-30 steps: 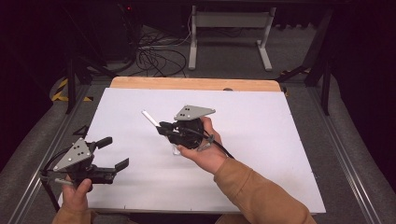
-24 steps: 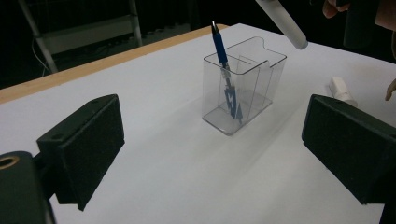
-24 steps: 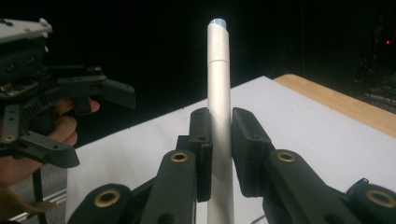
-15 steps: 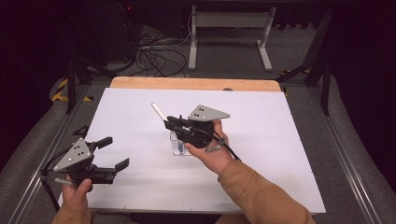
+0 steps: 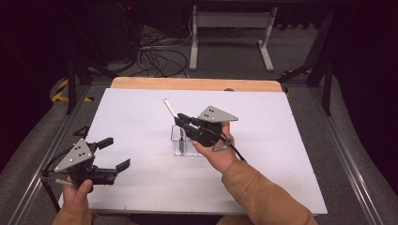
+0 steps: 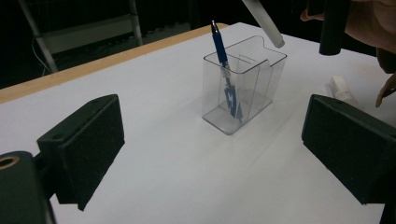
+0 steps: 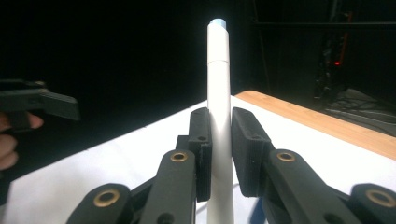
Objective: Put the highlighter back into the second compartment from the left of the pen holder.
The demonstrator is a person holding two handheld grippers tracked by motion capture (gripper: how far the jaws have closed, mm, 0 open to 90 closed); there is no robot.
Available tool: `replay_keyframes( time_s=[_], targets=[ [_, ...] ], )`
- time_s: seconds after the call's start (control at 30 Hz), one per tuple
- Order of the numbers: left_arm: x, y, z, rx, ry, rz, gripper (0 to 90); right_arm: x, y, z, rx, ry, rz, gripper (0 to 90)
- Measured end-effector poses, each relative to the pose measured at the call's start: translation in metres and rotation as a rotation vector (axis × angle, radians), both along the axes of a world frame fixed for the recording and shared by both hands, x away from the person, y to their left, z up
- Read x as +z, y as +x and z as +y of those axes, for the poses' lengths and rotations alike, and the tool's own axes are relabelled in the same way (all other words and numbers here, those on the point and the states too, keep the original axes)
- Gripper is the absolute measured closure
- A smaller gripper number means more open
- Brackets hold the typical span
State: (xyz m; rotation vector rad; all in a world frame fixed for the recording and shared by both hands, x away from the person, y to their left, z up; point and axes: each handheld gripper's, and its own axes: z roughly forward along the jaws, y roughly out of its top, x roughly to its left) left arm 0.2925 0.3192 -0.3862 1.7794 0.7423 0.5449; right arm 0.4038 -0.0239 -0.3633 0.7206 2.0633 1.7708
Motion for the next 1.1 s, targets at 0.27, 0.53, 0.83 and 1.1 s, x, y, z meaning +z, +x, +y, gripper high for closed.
replay_keyframes(
  time_s=[0.27, 0.53, 0.83, 1.1],
  targets=[
    [0.0, 0.0, 0.0, 0.0, 0.001, 0.0, 6.7, -0.011, 0.007, -0.003, -0.042, -0.016, -0.001, 79.1],
    [0.0, 0.0, 0.0, 0.001, -0.001, 0.002, 6.7, -0.019, 0.01, -0.004, -0.081, -0.029, 0.014, 79.1],
    [0.0, 0.001, 0.0, -0.001, 0.01, -0.004, 6.8, -0.028, 0.013, -0.002, -0.103, -0.062, 0.007, 79.0],
    [0.0, 0.001, 0.0, -0.004, 0.015, -0.007, 6.8, -0.032, 0.012, -0.001, -0.116, -0.074, 0.035, 79.0]
  ],
)
